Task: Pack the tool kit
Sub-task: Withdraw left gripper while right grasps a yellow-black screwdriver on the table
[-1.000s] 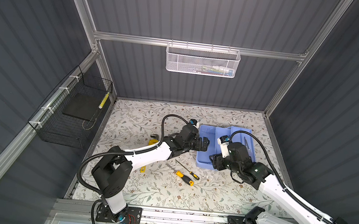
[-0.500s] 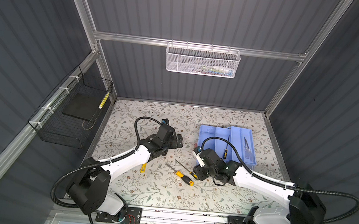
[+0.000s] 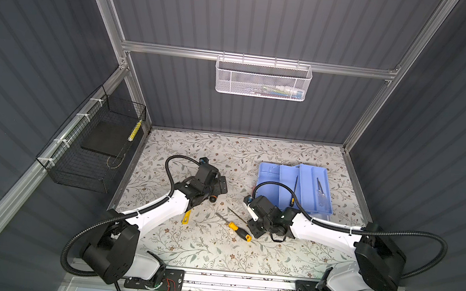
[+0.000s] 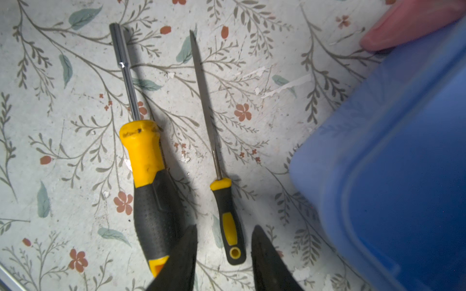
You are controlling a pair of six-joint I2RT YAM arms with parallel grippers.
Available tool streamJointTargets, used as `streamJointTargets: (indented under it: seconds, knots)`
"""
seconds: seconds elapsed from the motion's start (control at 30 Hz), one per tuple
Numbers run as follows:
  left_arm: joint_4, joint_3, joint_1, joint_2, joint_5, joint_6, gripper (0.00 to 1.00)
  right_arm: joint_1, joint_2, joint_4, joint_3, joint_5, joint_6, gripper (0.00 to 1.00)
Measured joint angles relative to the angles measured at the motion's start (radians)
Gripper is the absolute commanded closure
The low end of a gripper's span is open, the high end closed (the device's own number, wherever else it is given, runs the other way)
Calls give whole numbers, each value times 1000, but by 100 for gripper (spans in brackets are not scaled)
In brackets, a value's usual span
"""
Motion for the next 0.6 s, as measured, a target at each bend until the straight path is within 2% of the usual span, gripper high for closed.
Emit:
streamJointTargets:
  seconds: [0.27,0.6]
  knots:
    - [-1,0,0,0,0,0,0,7,27,-11,0,2,-2,68]
    - [-4,-16,1,-13,-4,0,0,8,84,-26,0,15,-2,68]
